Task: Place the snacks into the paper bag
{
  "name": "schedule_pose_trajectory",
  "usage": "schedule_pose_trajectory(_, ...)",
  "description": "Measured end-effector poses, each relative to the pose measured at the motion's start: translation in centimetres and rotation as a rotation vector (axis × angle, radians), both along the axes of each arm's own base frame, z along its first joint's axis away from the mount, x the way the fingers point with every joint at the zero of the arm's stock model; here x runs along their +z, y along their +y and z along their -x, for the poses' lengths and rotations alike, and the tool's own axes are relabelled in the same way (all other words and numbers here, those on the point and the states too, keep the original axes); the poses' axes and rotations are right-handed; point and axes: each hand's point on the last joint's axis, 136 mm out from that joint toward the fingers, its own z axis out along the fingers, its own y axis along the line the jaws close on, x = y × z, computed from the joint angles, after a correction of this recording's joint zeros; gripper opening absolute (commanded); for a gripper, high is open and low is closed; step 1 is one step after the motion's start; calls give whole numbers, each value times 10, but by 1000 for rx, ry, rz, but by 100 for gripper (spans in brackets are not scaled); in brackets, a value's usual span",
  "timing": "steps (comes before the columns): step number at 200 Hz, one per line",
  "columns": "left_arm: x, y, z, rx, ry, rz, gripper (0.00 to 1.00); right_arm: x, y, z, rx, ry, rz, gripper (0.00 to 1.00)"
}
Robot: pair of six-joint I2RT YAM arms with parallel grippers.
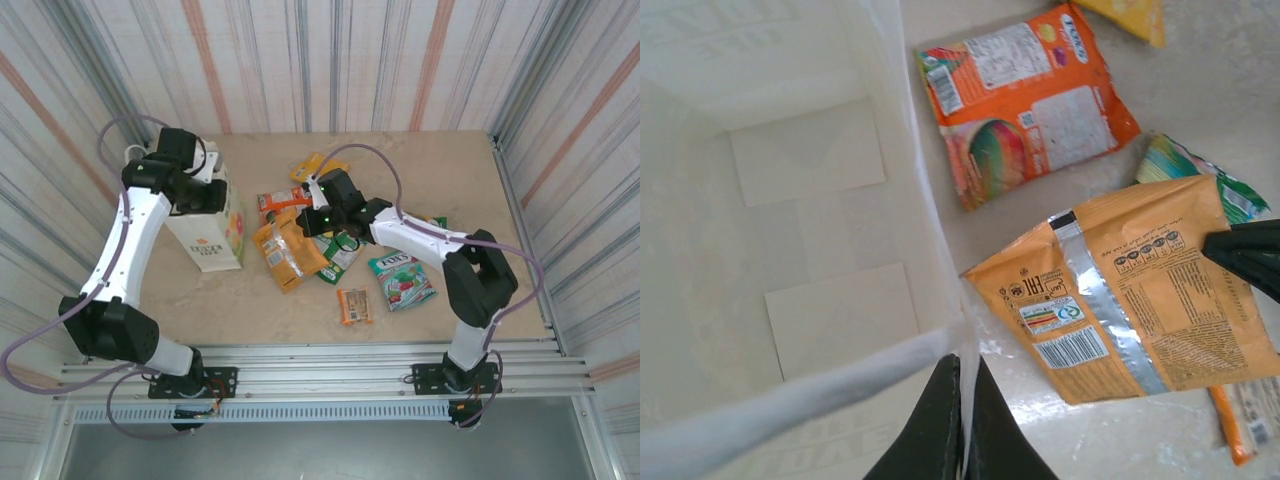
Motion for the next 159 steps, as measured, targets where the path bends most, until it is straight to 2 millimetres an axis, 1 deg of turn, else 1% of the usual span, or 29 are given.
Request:
schedule_pose_trajectory(26,-2,-8,5,5,17,15,4,14,-15,7,-13,-32,-1,0)
schedule_pose_trajectory(42,-4,-14,7,4,25,22,4,23,-26,8,-31,-49,-4,0)
schedule_pose_trajectory(57,-3,-24,9,-10,28,29,5,32,-36,7,-49,-74,-7,0)
schedule_pose_trajectory(69,-3,-34,13,-30,32,35,8,39,-43,8,-57,-90,-11,0)
schedule_pose_trajectory(81,-3,-44,16,-54,32,39,17,45,-49,10,-68,-103,-14,0)
schedule_pose_trajectory(92,-3,-51,19,-66,37,47,32,50,-54,11,-77,-115,-17,0)
schedule_pose_trajectory(98,-3,-53,19,-66,38,49,38,53,-56,12,-80,-121,-19,0)
schedule_pose_trajectory(137,-2,-51,18,-54,36,42,61,70,-62,18,-77,-166,-35,0)
schedule_pose_trajectory(149,0,-51,18,-56,29,39,66,75,-65,20,-73,-181,-39,0)
schedule_pose_trajectory(159,4,-51,17,-57,19,41,72,80,-67,22,-71,-192,-44,0)
